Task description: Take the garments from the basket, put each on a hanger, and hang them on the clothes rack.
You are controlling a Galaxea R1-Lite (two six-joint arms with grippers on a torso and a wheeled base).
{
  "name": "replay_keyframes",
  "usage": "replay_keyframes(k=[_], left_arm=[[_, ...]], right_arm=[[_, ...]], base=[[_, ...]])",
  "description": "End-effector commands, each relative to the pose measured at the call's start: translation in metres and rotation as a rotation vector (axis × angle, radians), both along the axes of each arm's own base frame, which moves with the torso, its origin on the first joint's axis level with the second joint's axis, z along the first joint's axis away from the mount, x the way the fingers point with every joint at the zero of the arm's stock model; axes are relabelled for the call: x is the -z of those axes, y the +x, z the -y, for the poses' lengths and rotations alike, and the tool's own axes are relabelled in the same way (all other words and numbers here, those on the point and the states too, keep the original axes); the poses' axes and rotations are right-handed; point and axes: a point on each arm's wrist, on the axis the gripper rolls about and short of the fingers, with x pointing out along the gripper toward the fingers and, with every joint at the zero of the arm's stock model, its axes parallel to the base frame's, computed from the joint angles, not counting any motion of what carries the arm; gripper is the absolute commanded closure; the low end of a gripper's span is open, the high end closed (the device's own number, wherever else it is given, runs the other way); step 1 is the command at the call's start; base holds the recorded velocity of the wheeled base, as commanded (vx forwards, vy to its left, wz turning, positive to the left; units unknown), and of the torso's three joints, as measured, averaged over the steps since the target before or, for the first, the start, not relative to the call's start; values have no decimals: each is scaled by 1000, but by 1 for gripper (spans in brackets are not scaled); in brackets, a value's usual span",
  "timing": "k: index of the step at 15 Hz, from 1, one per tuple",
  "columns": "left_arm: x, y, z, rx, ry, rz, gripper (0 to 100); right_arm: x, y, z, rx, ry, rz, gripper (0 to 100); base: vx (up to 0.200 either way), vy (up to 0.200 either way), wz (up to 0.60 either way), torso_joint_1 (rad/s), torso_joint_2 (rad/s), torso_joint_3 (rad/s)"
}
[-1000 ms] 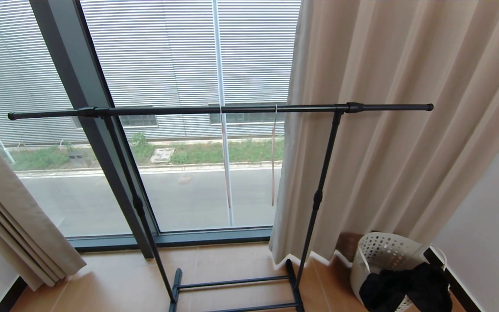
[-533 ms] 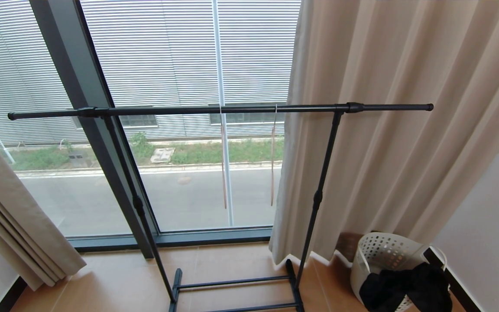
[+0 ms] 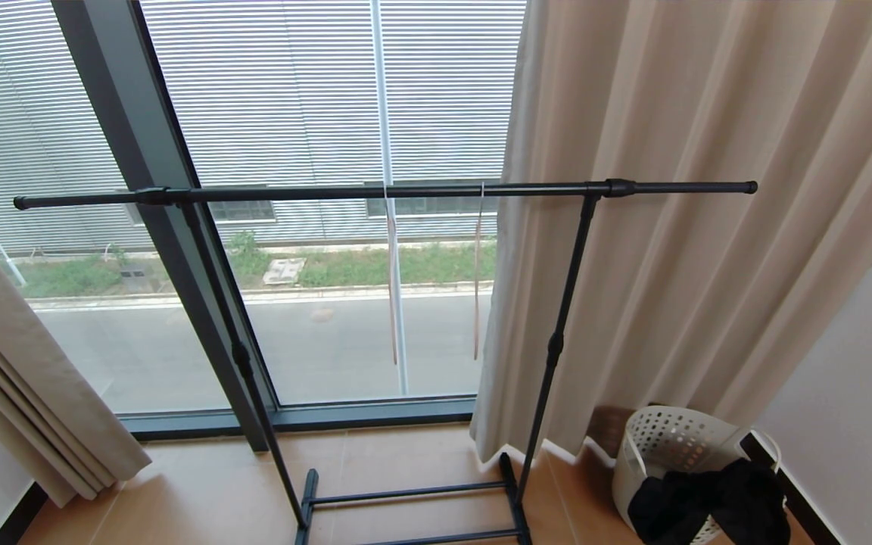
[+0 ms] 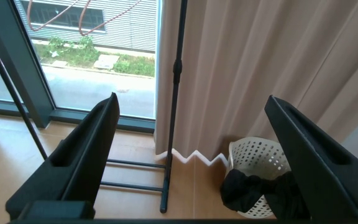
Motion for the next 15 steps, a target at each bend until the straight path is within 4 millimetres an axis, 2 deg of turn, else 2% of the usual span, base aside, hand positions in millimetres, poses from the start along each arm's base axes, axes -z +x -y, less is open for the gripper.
replay_keyframes(k=[1,6,15], left_arm=[[0,0,0,0,0,1,0],[0,0,0,0,0,1,0],[0,0,0,0,0,1,0]], right_arm=[[0,0,0,-1,0,0,0],[0,0,0,-1,0,-1,0],[0,0,0,-1,0,0,0]], base=[[0,0,0,0,0,0],[0,0,0,-14,19,15],[0,0,0,-148,337,180]])
